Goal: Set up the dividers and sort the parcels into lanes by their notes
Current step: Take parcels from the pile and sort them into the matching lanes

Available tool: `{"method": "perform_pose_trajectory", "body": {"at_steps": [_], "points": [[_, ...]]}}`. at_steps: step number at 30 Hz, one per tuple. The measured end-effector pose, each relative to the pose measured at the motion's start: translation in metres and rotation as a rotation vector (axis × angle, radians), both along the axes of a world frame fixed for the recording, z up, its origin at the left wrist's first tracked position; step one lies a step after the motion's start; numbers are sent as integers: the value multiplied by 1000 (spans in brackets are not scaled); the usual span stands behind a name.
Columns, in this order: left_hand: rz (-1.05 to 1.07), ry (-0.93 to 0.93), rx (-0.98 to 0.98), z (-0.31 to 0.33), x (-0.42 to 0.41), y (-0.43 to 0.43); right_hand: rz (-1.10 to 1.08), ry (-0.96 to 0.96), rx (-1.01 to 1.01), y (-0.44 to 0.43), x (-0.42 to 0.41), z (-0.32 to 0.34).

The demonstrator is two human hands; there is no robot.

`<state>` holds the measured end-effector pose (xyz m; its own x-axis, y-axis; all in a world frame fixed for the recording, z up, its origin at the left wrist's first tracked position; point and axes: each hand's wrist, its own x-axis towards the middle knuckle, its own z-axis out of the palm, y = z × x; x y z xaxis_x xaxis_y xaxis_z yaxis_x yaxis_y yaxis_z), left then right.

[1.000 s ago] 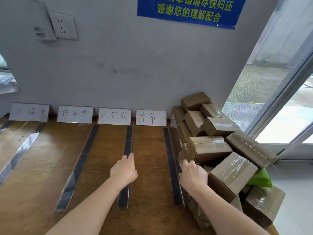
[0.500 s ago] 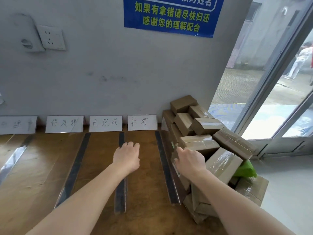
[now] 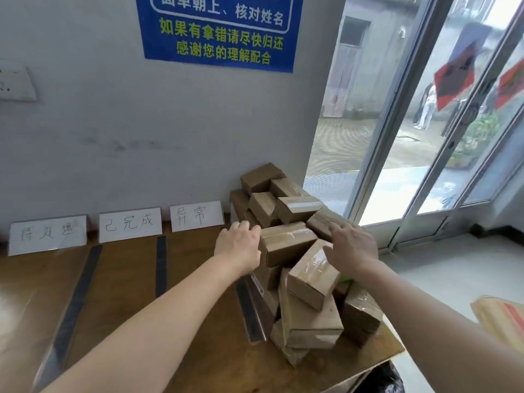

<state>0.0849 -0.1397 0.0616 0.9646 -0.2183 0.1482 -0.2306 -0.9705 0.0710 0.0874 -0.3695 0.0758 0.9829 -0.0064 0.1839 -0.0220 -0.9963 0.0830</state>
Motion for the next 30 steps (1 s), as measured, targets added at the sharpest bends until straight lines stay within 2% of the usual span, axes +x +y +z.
{"method": "perform_pose_trajectory", "body": {"at_steps": [5,13,20,26,30], "points": [[-59,57,-16,-9,-2,-60,-46,77,-3,-54,-7,-16],[84,313,-36,-30,-12,-131,54,136,-1,-102,14,-23],[189,311,-147,-28,-18,-151,158,167,24,-118,44,-33],[311,340,-374,-27,-17,-139,179,236,98,-118,67,-46],[341,378,-529,-30,-18,-126,169,228,227,-115,70,-50]]}}
